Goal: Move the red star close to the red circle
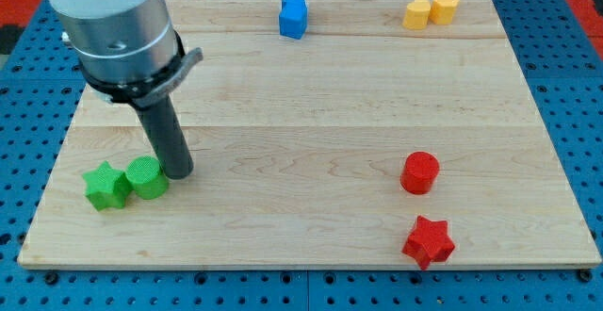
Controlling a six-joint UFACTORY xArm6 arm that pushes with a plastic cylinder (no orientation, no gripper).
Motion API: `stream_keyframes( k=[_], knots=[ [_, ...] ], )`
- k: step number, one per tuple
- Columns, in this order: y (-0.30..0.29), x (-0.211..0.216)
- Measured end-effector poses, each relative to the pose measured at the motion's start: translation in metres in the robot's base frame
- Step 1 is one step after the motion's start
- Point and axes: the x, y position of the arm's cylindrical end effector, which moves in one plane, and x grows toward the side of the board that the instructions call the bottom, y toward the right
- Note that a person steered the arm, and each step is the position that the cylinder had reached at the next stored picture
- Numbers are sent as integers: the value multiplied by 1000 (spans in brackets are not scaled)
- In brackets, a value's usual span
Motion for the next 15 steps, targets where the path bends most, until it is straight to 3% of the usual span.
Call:
stream_keyframes(
  k=[1, 3, 5, 7, 10, 12, 14, 15],
  knots=[
    [6, 19],
    [118, 112],
    [144, 114],
    [214, 114],
    [255, 113],
    [393, 113],
    [366, 114],
    [323, 81]
  ],
)
